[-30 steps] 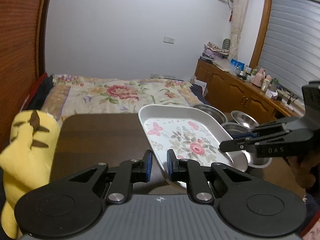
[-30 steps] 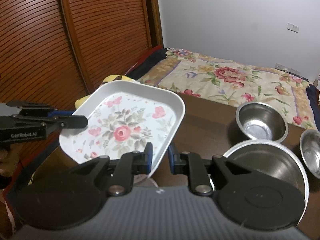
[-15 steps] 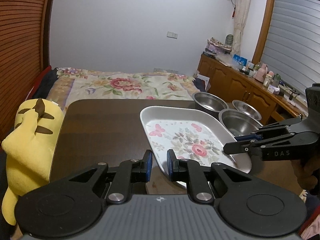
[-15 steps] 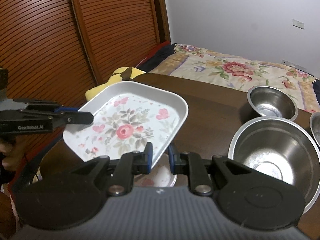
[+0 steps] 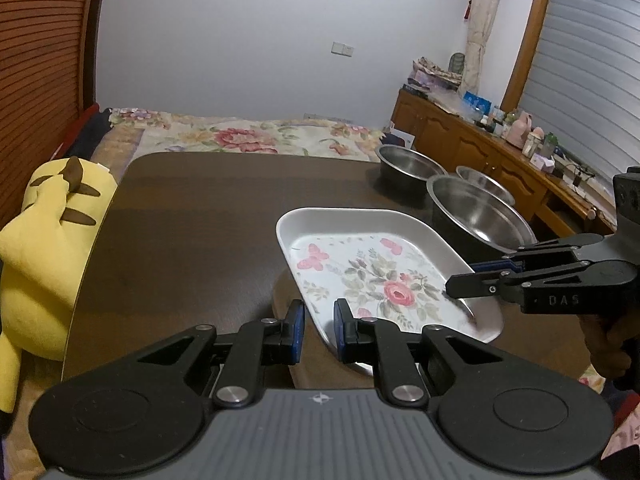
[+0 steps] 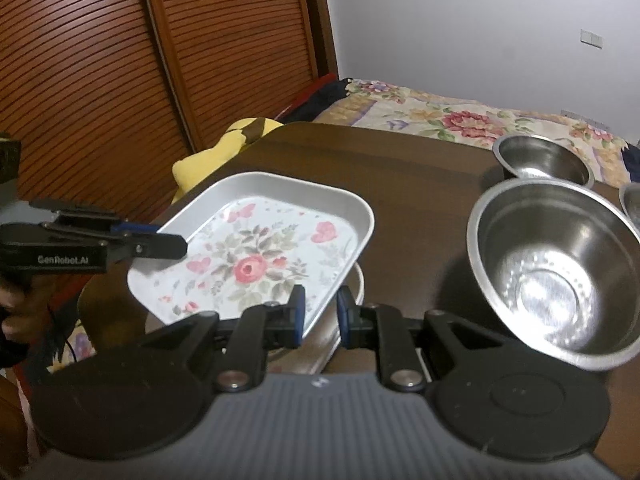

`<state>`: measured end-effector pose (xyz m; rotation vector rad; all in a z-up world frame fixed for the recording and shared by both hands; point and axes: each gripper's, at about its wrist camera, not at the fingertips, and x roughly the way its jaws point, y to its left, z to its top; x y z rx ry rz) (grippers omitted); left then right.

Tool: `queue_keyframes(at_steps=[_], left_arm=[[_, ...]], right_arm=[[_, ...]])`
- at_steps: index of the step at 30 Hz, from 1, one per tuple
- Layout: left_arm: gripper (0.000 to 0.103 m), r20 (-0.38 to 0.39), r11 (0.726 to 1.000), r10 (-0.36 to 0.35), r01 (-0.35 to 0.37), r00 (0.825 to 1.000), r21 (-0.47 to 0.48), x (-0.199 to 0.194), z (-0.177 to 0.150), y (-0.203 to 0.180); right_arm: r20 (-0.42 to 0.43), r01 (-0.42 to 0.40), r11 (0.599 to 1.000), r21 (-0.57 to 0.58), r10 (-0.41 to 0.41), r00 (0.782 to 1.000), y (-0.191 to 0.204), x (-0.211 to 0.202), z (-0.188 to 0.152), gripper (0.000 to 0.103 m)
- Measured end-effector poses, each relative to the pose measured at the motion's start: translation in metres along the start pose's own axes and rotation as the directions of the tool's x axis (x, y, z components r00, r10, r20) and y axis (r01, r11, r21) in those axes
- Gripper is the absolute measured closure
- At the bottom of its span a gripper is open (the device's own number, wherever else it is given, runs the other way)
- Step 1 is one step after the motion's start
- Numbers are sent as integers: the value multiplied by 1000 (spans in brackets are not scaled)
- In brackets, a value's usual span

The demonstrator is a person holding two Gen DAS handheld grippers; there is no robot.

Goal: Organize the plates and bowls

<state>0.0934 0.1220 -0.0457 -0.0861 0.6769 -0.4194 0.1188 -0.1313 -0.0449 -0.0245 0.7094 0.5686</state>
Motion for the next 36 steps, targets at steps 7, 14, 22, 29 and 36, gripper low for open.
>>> queue_keyframes(at_steps=[7, 14, 22, 29, 36], left_arm=[[87, 1, 1000, 20, -20, 1000, 12, -3, -10, -6], [87, 9, 999, 44, -44, 999, 17, -3, -20, -11], [86, 10, 994, 90, -90, 996, 57, 4, -26, -21], [86, 38, 992, 112, -115, 993, 59, 3, -30, -21], [86, 40, 986, 151, -153, 988, 72, 4, -33, -21]], right_arm=[[16, -2, 1000, 12, 2, 1000, 1, -3, -16, 84], [51, 16, 999, 50, -18, 999, 4, 1, -29, 84], [119, -14, 991, 131, -1, 993, -1, -4, -40, 84], [151, -3, 993, 120, -15, 988, 2, -3, -46, 84], [159, -8, 992, 128, -12, 987, 0, -2, -53, 84]])
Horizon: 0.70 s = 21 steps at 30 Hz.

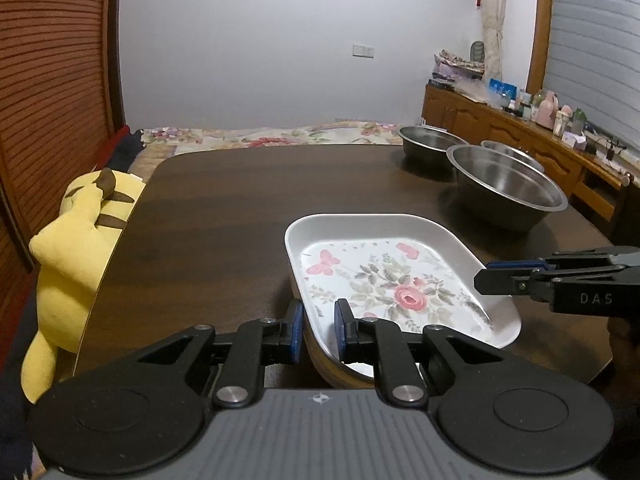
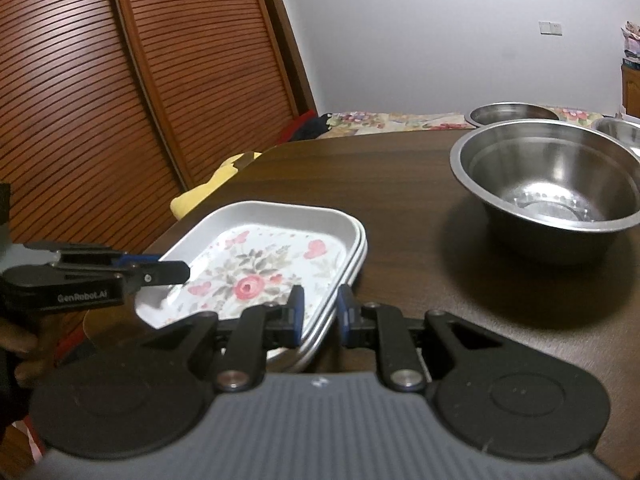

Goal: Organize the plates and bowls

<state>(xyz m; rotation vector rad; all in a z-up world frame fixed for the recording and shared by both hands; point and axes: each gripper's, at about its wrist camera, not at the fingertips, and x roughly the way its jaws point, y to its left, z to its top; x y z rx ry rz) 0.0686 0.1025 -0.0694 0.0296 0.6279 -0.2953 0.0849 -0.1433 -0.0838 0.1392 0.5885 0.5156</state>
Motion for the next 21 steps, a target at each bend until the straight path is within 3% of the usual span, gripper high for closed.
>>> queue_keyframes(at_steps=[6, 14, 21], left_arm=[[86, 0, 1000, 2, -2, 1000, -6, 1, 1, 0], [67, 45, 1000, -1, 1, 999, -6, -6, 13, -3], [61, 100, 999, -34, 31, 994, 34, -3, 40, -24]], right_arm=[[11, -4, 1000, 7, 4, 1000, -2, -2, 1, 83], [80, 21, 1000, -21, -19, 997, -3, -22, 8, 83], [173, 88, 995, -42, -80, 982, -19, -51, 22, 83]])
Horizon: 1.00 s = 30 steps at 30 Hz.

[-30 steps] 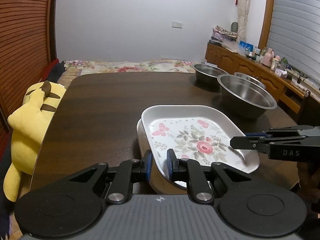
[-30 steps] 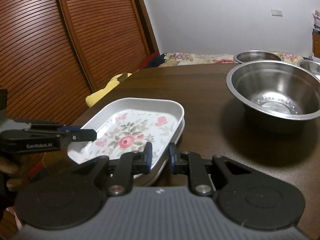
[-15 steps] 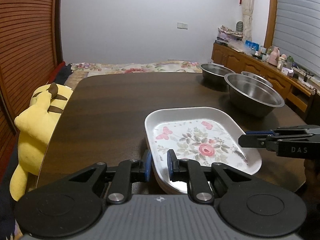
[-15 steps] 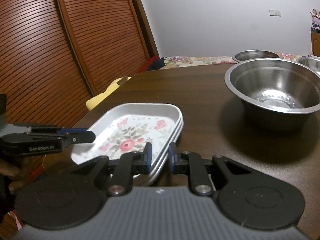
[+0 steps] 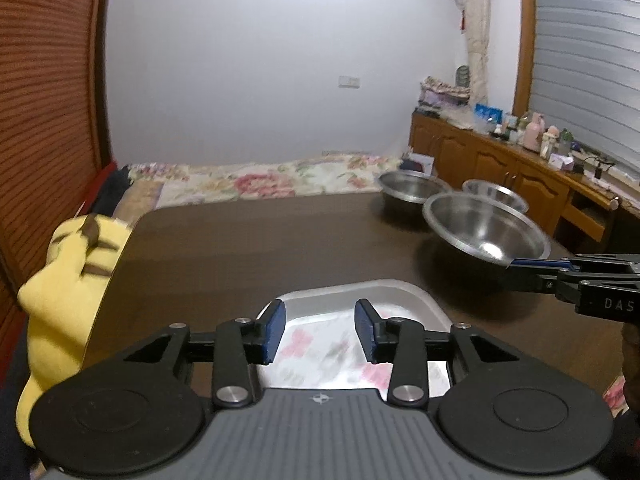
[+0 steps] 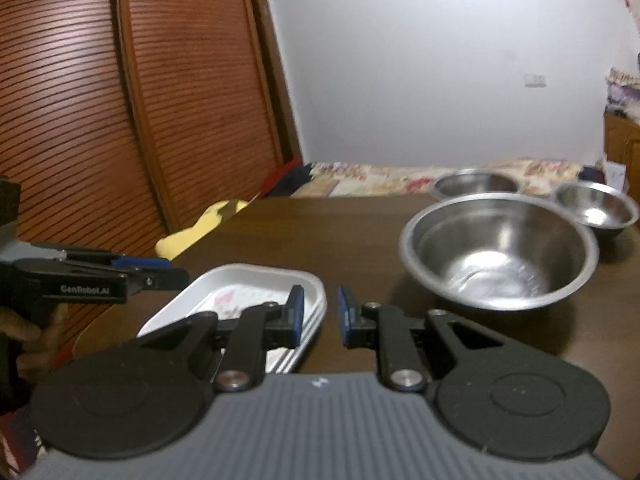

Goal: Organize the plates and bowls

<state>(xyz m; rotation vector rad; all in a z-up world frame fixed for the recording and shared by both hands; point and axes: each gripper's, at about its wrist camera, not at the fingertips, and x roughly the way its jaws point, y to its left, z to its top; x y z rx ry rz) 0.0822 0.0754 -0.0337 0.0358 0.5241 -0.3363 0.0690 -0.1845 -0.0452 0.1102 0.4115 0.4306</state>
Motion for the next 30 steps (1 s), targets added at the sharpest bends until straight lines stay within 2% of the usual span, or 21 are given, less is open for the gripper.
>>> queue_keyframes(at_steps=[3, 8, 13, 17, 20, 24, 30], left_arm=[[57, 27, 1000, -27, 26, 999, 15, 6, 11, -14], [57, 52, 996, -74, 71, 996, 50, 20, 27, -41], [57, 64, 991, -118, 114, 991, 68, 33, 36, -64], [54, 54, 987, -141, 137, 989, 79, 47, 39, -80], [50, 35, 987, -143, 139, 989, 86, 61, 40, -89], [42, 15, 987, -139, 138, 990, 82, 79, 42, -97], [38, -2, 993, -103, 103, 995, 54, 98, 46, -107]], right_arm=[[31, 31, 999, 11, -31, 999, -14, -10, 7, 83], [72, 101, 994, 34, -104, 992, -43, -25, 15, 83], [75, 164, 986, 36, -166, 983, -68, -31, 18, 81], [64, 192, 981, 39, -194, 979, -80, -26, 17, 65], [59, 214, 976, 37, -216, 975, -92, -19, 15, 63], [62, 226, 973, 51, -229, 971, -109, -13, 14, 54], [45, 204, 976, 77, -207, 977, -137, 7, 13, 54]])
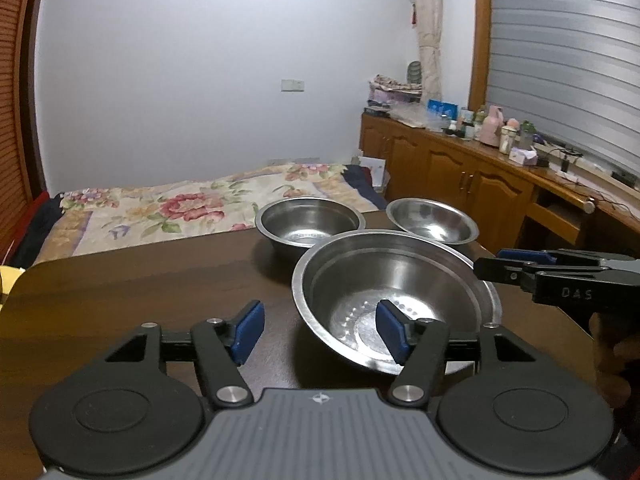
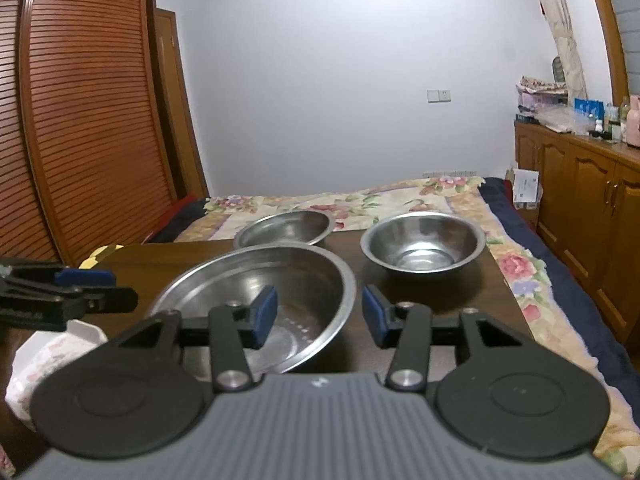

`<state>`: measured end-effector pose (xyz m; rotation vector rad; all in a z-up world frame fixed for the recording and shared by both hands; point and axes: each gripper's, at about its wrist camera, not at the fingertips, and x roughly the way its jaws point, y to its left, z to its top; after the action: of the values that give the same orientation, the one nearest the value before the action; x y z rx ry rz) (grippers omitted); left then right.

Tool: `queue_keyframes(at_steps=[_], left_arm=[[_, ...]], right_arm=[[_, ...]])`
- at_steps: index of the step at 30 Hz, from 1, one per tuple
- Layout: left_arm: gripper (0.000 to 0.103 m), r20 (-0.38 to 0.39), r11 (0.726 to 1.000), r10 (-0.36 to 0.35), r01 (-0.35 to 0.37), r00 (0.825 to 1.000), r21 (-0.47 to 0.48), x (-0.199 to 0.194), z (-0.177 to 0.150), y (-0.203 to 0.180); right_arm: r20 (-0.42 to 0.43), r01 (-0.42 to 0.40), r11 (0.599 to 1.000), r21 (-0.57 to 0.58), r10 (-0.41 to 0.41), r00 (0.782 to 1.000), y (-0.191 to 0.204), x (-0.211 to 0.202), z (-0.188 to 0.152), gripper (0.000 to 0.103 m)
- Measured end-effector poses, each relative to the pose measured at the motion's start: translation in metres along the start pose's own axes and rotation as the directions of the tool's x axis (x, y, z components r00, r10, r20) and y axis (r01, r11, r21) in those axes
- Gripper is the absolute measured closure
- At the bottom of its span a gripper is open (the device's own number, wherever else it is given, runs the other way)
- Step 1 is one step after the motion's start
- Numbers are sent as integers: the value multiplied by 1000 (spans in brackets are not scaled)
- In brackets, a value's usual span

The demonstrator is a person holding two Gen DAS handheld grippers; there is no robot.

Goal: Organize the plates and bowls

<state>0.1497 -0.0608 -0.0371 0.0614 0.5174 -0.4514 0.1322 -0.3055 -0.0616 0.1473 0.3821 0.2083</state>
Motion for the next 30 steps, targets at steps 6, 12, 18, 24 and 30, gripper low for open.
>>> queue_keyframes(at_steps=[6, 12, 18, 24, 30], left_arm=[[36, -16, 999, 29, -29, 999, -42, 15, 3, -1], [36, -42, 996, 29, -33, 999, -79, 26, 1, 1], [36, -69, 996, 17, -23, 997, -89, 33, 2, 1], [36, -75, 994, 7, -15, 997, -112, 40, 3, 3], [54, -94, 992, 2, -14, 996, -124, 47, 4, 3]], right_arm=[[-34, -55, 998, 21, 56, 998, -12, 17, 1, 54], [-49, -85, 996, 25, 86, 995, -14, 26, -3, 54], [-59, -112, 993, 45, 115, 992, -15, 32, -4, 54], [-68, -127, 990, 57, 131, 989, -17, 36, -5, 54], [-66, -142, 988, 66, 146, 987, -17, 36, -5, 54]])
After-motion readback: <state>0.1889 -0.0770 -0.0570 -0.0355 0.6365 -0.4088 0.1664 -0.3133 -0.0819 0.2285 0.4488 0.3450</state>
